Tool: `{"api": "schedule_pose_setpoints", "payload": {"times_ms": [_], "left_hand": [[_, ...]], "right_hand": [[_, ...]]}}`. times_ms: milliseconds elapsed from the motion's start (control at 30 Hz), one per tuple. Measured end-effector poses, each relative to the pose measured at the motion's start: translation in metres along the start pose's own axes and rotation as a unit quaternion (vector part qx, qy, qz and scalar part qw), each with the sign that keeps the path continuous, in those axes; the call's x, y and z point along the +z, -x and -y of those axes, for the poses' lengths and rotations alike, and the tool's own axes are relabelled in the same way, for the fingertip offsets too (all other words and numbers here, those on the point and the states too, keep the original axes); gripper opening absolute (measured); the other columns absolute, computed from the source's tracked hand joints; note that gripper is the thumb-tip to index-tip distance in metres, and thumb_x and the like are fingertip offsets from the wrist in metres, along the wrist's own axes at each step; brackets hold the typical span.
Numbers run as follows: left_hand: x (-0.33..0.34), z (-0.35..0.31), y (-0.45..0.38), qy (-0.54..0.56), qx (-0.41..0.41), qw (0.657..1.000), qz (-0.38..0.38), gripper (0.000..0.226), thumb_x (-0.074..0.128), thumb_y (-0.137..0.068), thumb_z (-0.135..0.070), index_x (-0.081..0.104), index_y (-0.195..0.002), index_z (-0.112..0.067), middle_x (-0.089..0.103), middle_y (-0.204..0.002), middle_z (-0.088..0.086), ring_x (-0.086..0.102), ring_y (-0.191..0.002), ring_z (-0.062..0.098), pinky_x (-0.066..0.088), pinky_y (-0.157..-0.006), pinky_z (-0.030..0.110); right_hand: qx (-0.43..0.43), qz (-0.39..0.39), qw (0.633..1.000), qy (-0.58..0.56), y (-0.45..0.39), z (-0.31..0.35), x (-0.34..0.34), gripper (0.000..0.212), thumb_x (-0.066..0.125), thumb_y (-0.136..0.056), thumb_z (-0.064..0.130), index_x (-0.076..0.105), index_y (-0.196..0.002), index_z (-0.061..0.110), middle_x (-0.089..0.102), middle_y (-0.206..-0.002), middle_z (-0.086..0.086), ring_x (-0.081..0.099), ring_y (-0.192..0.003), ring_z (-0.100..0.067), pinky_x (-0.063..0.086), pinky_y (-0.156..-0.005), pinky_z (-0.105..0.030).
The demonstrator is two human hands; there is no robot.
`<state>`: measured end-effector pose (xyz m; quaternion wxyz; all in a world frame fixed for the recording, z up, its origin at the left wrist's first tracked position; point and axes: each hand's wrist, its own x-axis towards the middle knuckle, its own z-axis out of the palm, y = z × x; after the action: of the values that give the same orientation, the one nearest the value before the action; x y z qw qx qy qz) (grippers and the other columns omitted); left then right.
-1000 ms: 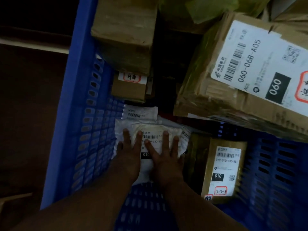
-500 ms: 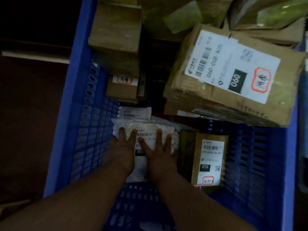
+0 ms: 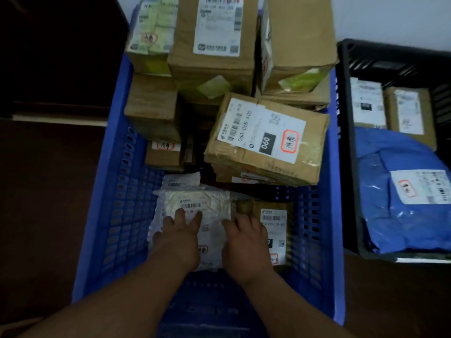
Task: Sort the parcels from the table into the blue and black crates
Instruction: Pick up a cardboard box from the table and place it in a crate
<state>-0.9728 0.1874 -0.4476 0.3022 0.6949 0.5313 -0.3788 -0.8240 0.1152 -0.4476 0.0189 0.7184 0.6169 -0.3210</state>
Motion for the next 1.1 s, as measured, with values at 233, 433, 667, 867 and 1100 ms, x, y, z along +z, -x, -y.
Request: {"api": "schedule_pose_setpoints", "payload": {"times_ms": [233,433,667,867,1100], "left_hand": [[-0.016,-0.019,0.020,0.003,-0.005,1.000,0.004,0.084,0.054,-0.092,-0.048,-0.002,-0.154,-0.036,-0.005,-0.159,0.004,0.012,-0.141,0.029,0.024,-0.115,0.048],[-0.022,-0.026,0.053,0.040,-0.024,0.998,-0.049,0.079,0.050,-0.093,-0.050,0.003,-0.154,-0.033,0.000,-0.159,0.006,0.018,-0.140,0.028,0.029,-0.114,0.047],[-0.036,-0.044,0.096,0.106,-0.029,0.989,-0.098,0.077,0.052,-0.093,-0.046,0.007,-0.154,-0.033,0.000,-0.159,0.004,0.024,-0.137,0.027,0.031,-0.113,0.043],[-0.060,-0.073,0.114,0.096,0.039,0.984,-0.142,0.071,0.047,-0.097,-0.045,0.007,-0.154,-0.031,0.004,-0.160,0.006,0.019,-0.143,0.028,0.026,-0.116,0.041],[-0.083,-0.142,0.141,0.062,0.155,0.959,-0.230,0.062,0.051,-0.093,-0.044,0.031,-0.149,-0.026,0.041,-0.141,0.004,0.042,-0.125,0.021,0.044,-0.099,0.036]], "right_hand": [[-0.038,0.031,0.999,0.013,0.014,-0.008,-0.015,0.063,0.059,-0.083,0.029,0.039,-0.143,0.025,0.031,-0.148,-0.002,0.029,-0.132,-0.024,0.006,-0.112,-0.041],[-0.058,0.035,0.997,0.027,0.032,-0.020,-0.044,0.052,0.055,-0.085,0.026,0.046,-0.136,0.024,0.040,-0.140,-0.001,0.033,-0.130,-0.021,0.008,-0.114,-0.043],[-0.053,0.017,0.997,0.050,0.055,-0.025,-0.089,0.039,0.055,-0.086,0.026,0.054,-0.124,0.021,0.045,-0.133,-0.006,0.036,-0.128,-0.026,0.013,-0.113,-0.047],[-0.024,-0.027,0.998,0.045,0.079,-0.035,-0.123,0.044,0.054,-0.088,0.032,0.050,-0.131,0.021,0.043,-0.137,-0.005,0.036,-0.129,-0.026,0.017,-0.110,-0.044],[0.042,-0.133,0.990,0.030,0.117,-0.095,-0.160,0.038,0.048,-0.088,0.033,0.056,-0.125,0.029,0.051,-0.124,0.004,0.043,-0.120,-0.020,0.021,-0.104,-0.039]]}}
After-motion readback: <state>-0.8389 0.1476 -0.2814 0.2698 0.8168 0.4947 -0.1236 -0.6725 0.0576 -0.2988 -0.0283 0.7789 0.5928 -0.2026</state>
